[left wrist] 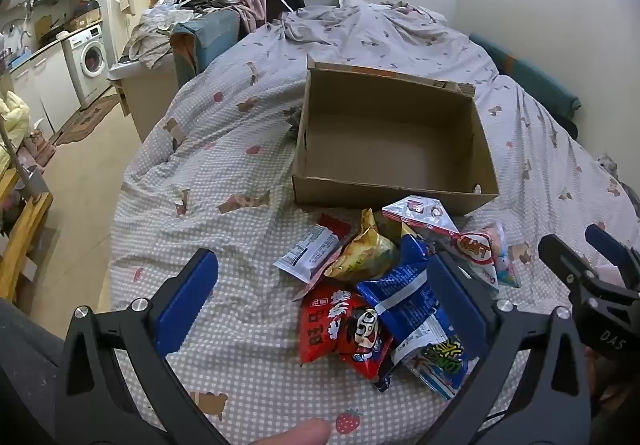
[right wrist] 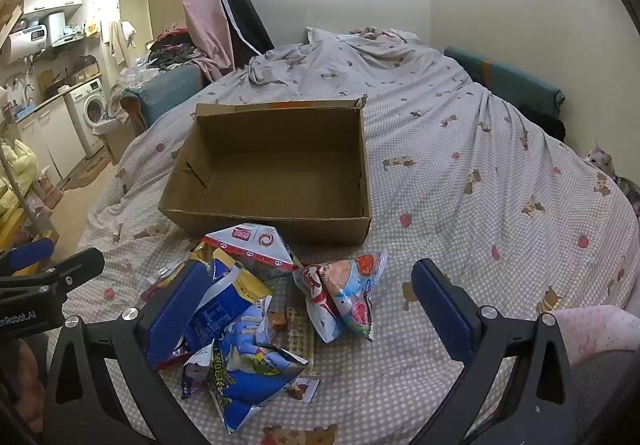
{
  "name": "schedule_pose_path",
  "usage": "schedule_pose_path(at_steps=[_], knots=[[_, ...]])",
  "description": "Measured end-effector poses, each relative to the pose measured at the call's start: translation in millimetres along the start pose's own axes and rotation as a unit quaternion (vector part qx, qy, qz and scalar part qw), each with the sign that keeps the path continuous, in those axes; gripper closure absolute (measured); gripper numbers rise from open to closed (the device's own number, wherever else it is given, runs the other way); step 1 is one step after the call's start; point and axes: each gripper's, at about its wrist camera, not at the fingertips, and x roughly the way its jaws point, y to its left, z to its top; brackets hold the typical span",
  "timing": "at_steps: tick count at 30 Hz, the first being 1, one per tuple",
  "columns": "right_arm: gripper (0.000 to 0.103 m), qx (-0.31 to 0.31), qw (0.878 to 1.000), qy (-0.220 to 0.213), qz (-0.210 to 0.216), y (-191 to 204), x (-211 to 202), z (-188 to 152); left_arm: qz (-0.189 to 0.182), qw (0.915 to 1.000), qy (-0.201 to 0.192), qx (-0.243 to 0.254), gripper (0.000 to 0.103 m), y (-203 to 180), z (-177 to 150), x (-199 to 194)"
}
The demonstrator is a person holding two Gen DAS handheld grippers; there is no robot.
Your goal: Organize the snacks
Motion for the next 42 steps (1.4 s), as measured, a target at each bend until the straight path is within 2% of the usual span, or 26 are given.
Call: schedule_pose_path(at_steps=[29, 42], knots=[[0.000, 0.006, 1.000, -0.008, -0.001, -3.0, -4.9, 2.0, 0.023, 0.9997, 0.002, 0.008, 0.000, 1.1, -1.0, 4.6], [0.000, 0.012, 1.000, -0.002, 0.000, -5.4, -3.9, 3.6, 0.022, 0.9997, 0.006, 0.010, 0.000, -0.6, -1.2, 5.1]])
